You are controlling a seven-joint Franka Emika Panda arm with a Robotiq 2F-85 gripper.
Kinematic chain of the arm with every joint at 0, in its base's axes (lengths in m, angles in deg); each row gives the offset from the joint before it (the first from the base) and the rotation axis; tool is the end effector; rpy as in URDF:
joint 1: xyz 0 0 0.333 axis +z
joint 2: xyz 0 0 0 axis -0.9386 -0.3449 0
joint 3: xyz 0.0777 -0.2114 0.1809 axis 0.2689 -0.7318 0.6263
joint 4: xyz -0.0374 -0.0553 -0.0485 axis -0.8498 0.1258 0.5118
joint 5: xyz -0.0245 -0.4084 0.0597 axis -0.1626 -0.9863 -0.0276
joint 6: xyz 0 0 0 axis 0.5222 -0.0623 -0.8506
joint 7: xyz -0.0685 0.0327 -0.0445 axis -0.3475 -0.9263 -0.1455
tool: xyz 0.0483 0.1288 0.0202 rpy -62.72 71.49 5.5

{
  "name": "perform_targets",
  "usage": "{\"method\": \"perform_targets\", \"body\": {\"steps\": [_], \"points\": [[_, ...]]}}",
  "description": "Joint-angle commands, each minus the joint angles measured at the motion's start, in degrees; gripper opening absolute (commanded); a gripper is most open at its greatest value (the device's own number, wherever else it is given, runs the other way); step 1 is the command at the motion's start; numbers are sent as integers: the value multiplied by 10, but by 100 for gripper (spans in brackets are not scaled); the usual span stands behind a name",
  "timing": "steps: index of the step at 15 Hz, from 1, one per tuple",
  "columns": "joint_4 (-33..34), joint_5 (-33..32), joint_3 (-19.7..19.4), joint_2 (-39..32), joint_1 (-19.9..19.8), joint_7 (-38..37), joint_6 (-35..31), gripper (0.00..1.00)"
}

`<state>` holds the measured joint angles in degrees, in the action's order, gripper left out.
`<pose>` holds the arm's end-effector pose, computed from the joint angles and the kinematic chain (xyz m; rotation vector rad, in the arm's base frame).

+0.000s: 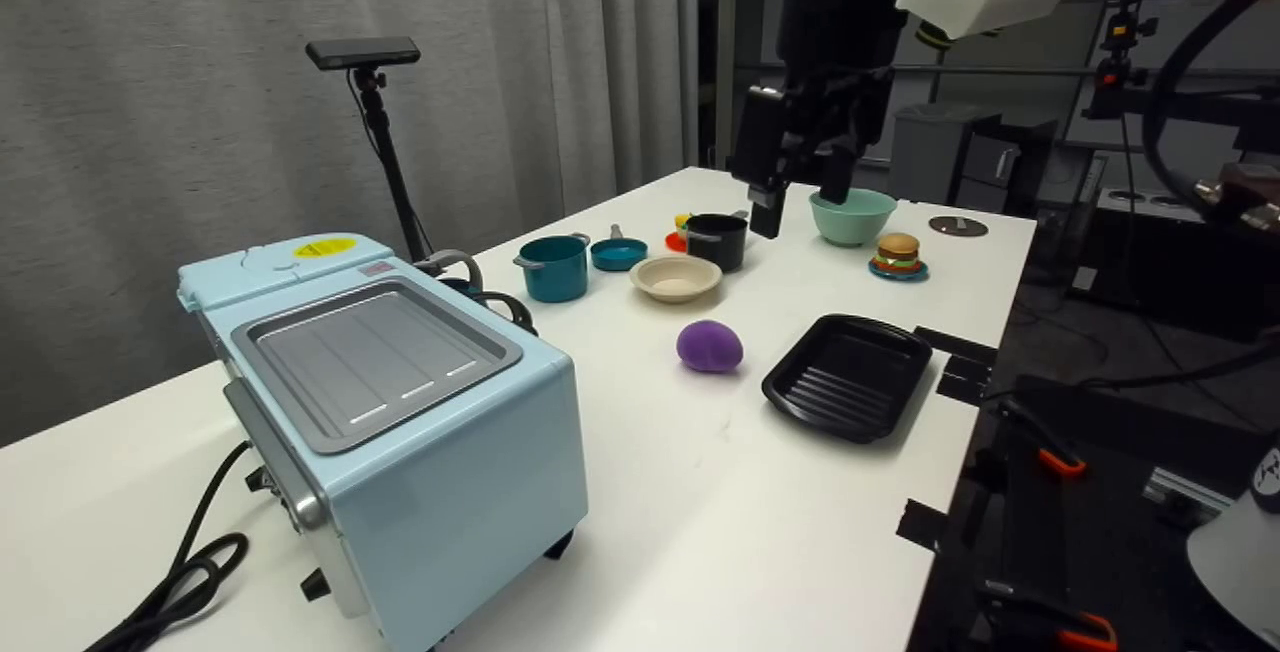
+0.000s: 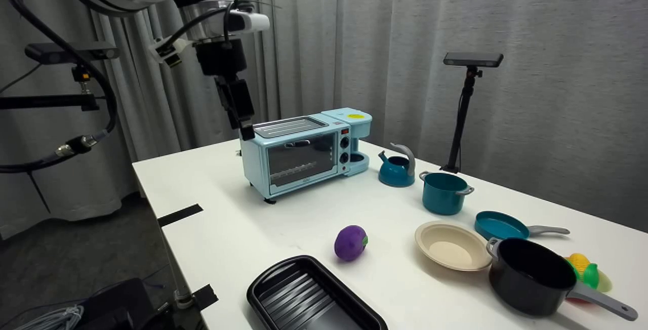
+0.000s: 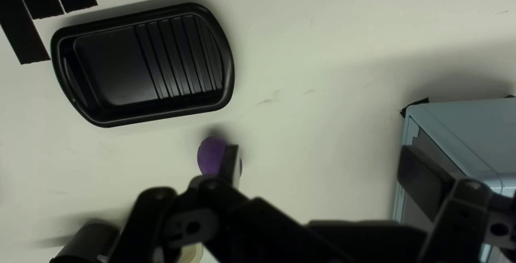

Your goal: Put the purple plush toy on the cream colored plate

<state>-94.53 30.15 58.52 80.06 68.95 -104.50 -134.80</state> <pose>0.4253 0.1237 0.3978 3.0513 -0.3990 0.2183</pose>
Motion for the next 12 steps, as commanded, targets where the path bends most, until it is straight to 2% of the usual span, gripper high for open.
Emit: {"method": "perform_targets", "body": {"steps": [1,6,12], "points": [[3,-10,-11,-10,13,-6,-3,100],[14,-20,-6,-54,12,-7,-21,100],[43,-64,-7,-156,5,-18,-65,100]]}}
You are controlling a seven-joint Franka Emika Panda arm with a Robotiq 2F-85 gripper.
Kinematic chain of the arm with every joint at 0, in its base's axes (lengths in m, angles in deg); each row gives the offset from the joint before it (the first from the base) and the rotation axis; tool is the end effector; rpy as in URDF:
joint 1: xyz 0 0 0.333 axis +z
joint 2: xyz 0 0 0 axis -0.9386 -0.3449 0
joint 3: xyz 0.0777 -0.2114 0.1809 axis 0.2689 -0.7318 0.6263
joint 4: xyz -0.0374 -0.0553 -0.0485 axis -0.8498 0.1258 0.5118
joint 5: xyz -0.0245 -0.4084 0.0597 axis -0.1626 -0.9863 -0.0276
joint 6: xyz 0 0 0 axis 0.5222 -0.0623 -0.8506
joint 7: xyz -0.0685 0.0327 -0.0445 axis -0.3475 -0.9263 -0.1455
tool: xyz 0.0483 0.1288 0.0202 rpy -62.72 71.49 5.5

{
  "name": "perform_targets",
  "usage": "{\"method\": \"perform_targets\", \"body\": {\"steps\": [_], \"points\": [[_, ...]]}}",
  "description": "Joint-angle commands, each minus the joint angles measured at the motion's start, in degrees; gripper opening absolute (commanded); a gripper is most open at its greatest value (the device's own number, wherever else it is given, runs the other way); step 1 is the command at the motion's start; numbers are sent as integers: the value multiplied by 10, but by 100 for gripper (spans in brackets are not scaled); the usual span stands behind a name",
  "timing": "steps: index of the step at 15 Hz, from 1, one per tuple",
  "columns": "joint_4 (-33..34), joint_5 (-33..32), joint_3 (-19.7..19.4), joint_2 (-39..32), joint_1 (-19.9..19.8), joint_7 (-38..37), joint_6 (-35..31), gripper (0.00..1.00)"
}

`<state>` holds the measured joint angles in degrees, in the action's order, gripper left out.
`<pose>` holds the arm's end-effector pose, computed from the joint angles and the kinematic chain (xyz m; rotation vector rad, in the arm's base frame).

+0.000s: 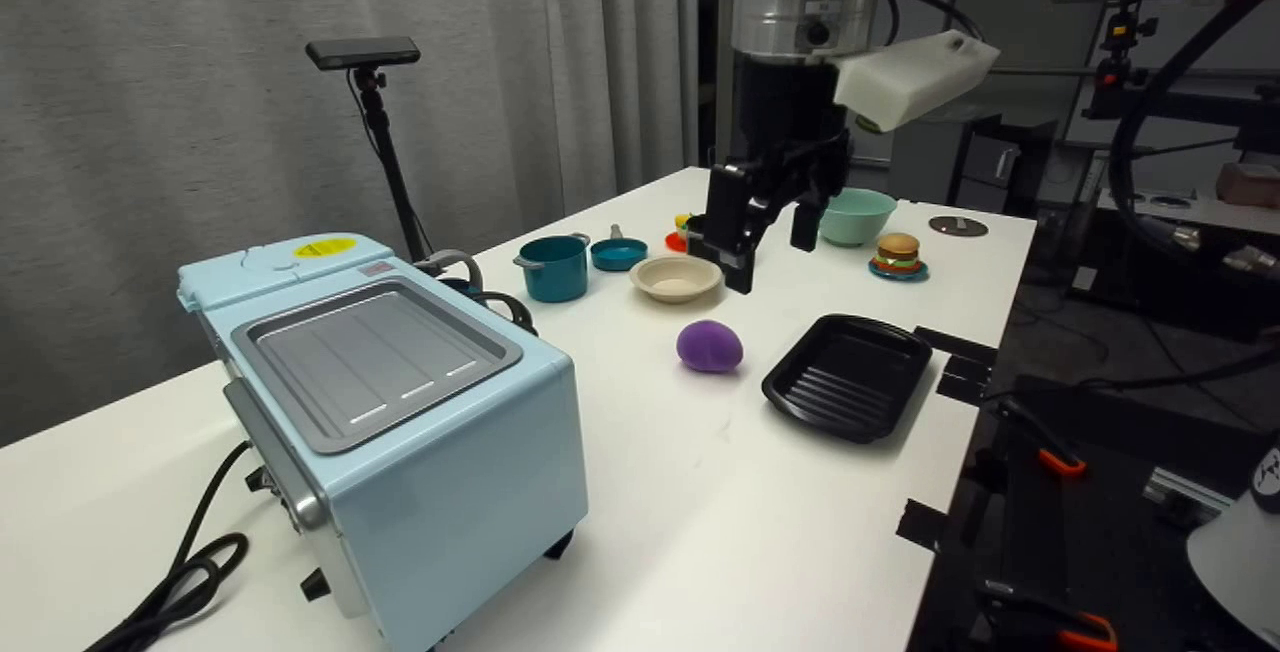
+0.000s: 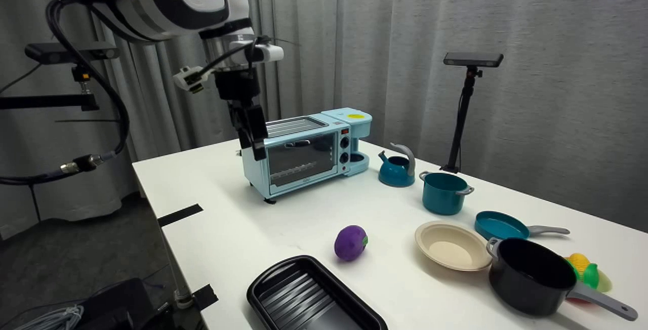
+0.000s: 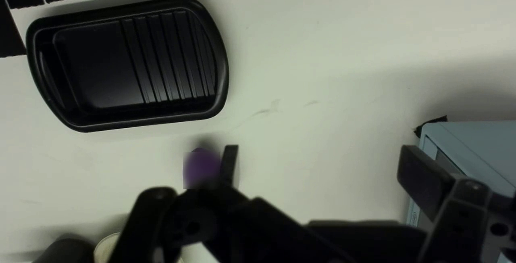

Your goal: Put the purple plush toy on the cream colored plate

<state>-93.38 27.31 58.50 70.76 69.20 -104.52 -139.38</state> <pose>0.4465 0.1282 0.3452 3.0446 -0.3337 0.1341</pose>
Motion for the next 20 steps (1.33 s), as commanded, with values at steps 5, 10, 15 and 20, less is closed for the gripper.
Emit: {"method": "perform_targets", "body": {"steps": [5,10,15,20], "points": [[89,-96,-39,-157,1,-24,-34,100],[160,-131,-91,-244,10,-14,-37,100],[212,-137,-133,-318,22,-2,-51,100],[250,-129,-163,-384,35,5,-63,100]]}}
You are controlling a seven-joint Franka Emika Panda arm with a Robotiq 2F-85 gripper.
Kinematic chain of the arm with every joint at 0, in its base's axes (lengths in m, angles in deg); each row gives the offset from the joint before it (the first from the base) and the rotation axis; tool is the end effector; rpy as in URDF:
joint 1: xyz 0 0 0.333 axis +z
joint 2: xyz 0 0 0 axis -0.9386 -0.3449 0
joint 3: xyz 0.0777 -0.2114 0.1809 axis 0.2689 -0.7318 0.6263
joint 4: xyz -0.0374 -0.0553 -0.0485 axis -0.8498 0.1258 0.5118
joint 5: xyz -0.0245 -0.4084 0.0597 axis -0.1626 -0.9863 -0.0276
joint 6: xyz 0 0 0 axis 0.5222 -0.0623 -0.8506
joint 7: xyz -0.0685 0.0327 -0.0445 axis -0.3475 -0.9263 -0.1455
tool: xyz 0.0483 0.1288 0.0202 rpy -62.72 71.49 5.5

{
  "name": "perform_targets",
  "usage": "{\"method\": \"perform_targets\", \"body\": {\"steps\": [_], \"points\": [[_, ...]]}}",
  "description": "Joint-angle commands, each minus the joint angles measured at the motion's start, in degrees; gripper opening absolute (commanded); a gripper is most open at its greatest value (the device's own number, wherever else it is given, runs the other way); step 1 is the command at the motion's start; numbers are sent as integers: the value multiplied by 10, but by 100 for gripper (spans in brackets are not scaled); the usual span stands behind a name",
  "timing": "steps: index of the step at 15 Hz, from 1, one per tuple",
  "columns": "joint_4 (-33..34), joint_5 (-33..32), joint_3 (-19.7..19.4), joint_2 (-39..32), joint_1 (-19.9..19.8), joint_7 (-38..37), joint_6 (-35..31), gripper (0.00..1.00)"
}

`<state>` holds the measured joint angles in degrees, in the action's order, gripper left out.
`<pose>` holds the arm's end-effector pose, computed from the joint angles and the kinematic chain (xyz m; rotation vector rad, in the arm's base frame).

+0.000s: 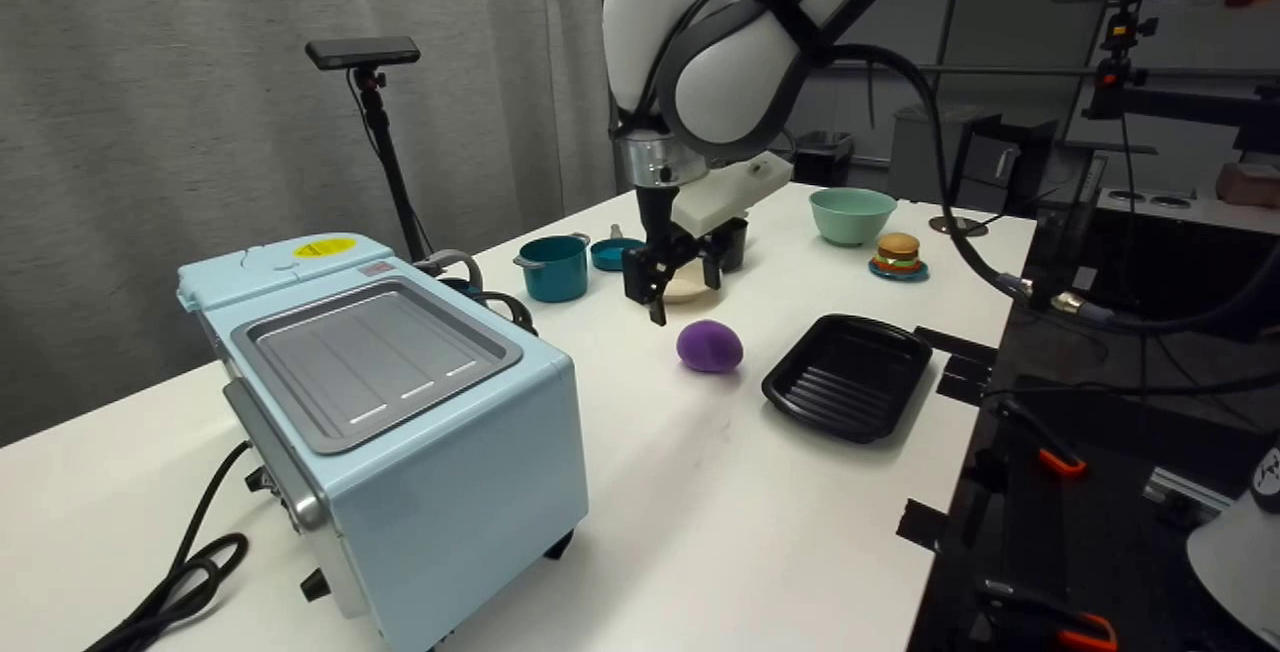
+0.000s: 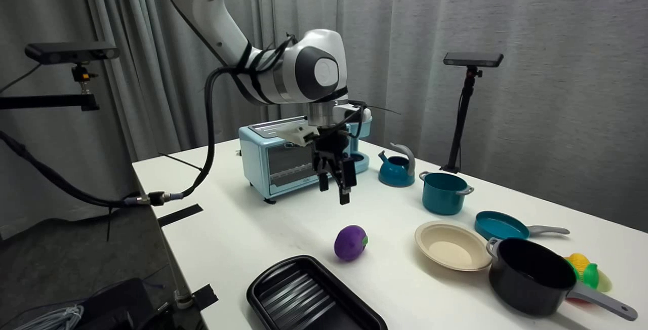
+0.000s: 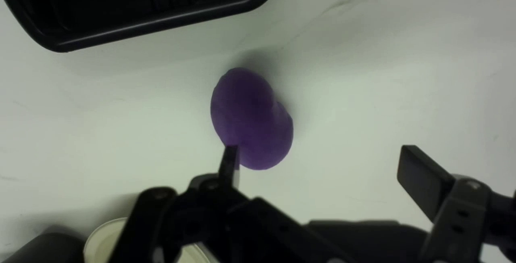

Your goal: Put the purple plush toy on the cream colored plate

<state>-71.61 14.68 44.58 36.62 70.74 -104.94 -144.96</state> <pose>0.5786 0.0358 0.2220 2.9577 -0.4128 -0.0078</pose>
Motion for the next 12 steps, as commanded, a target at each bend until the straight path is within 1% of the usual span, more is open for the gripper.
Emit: {"method": "perform_targets", "body": {"steps": [1,8,11,12], "points": [[38,-2,-29,-53,23,11,-5,100],[55,-33,-72,-112,47,8,-9,100],[54,-48,-84,-127,55,6,-24,100],[53,-55,-89,-133,58,5,-30,87]]}}
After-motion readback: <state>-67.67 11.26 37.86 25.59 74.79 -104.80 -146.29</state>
